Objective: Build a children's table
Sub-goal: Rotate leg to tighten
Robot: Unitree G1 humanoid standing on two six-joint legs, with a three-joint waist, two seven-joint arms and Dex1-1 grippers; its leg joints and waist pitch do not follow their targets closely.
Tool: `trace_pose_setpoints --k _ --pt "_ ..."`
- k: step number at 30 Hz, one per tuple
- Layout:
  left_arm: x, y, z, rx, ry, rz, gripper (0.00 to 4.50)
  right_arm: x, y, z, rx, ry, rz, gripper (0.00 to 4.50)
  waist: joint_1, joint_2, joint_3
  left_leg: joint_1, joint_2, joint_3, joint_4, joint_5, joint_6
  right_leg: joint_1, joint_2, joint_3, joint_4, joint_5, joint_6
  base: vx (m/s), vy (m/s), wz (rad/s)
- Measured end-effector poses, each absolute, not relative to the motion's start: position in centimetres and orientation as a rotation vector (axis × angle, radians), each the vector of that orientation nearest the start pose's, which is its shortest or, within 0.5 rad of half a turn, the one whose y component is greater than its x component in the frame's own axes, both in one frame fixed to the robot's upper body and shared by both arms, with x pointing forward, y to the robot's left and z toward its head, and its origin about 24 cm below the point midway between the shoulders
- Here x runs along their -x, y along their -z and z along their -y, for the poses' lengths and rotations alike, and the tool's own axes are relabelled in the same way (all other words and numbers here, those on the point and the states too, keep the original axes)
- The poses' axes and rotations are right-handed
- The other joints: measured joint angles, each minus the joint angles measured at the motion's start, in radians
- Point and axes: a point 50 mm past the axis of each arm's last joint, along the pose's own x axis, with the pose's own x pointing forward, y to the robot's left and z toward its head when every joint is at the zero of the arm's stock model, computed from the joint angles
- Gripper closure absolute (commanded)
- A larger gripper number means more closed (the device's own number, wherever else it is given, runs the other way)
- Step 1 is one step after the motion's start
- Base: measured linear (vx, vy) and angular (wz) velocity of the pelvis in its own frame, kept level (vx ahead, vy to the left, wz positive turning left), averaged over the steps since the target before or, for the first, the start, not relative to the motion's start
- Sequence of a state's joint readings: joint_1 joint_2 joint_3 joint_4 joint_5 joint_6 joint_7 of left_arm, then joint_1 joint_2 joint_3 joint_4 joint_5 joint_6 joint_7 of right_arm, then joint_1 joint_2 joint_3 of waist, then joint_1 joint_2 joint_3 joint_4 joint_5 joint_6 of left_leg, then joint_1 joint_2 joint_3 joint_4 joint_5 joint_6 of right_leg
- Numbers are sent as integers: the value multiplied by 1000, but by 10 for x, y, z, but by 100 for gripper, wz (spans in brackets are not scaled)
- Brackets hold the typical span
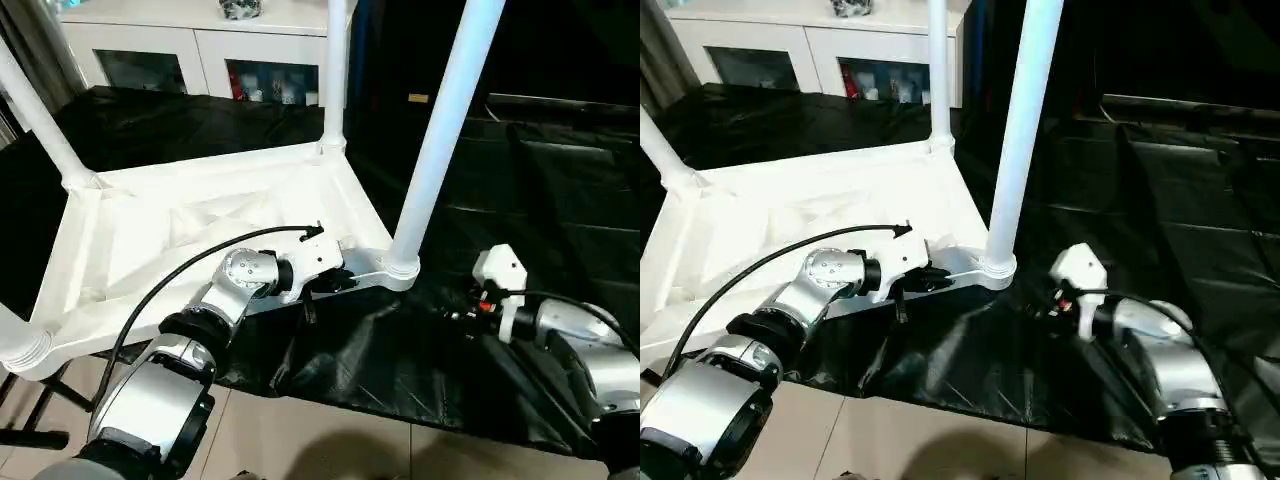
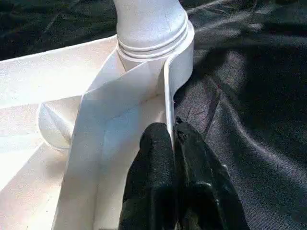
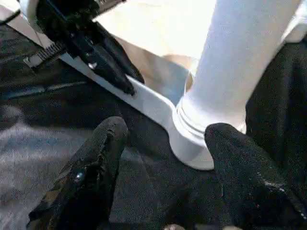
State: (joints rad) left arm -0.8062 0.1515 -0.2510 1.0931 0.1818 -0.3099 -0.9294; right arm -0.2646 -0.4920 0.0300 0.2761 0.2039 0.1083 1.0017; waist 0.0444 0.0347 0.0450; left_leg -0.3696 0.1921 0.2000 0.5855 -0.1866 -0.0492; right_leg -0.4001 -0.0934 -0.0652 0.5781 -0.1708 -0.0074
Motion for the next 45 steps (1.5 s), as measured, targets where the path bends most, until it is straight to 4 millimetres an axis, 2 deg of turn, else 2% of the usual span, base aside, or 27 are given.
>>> trace_pose_setpoints --k 7,19,21,23,24,29,45 --pt "-342 -43 -83 -512 1245 -251 450 -283 -58 195 198 -952 -241 154 2 0 0 0 0 0 0 0 0 0 0 0 0 0 0 0 0 0" --pt "-342 -43 -89 -507 1246 -259 450 -308 -48 186 178 -799 -279 154 -10 2 -1 1 0 -1 0 0 0 0 0 -1 1 3 -5 0 0 0" --pt "-342 -43 -89 -506 1246 -260 450 -313 -48 182 162 -793 -271 178 -11 2 -1 1 0 -1 0 0 0 0 0 -1 1 4 -6 0 0 0" --pt "-342 -43 -89 -504 1247 -260 450 -318 -49 177 147 -789 -262 178 -10 3 -2 1 0 -1 0 0 0 0 0 -1 1 4 -6 0 0 0" --pt "-342 -43 -89 -504 1249 -260 450 -320 -50 176 145 -790 -259 203 -10 3 -2 1 0 -1 0 0 0 0 0 -1 1 4 -6 0 0 0" --pt "-342 -43 -91 -502 1244 -263 450 -324 -48 173 138 -798 -252 241 -11 3 -2 1 0 -1 0 0 0 0 0 -1 1 4 -7 0 0 0" --pt "-344 -42 -101 -488 1214 -288 450 -337 -45 166 112 -866 -269 251 -20 3 -1 3 1 -1 0 0 -1 -1 0 -2 1 5 -7 0 0 0"
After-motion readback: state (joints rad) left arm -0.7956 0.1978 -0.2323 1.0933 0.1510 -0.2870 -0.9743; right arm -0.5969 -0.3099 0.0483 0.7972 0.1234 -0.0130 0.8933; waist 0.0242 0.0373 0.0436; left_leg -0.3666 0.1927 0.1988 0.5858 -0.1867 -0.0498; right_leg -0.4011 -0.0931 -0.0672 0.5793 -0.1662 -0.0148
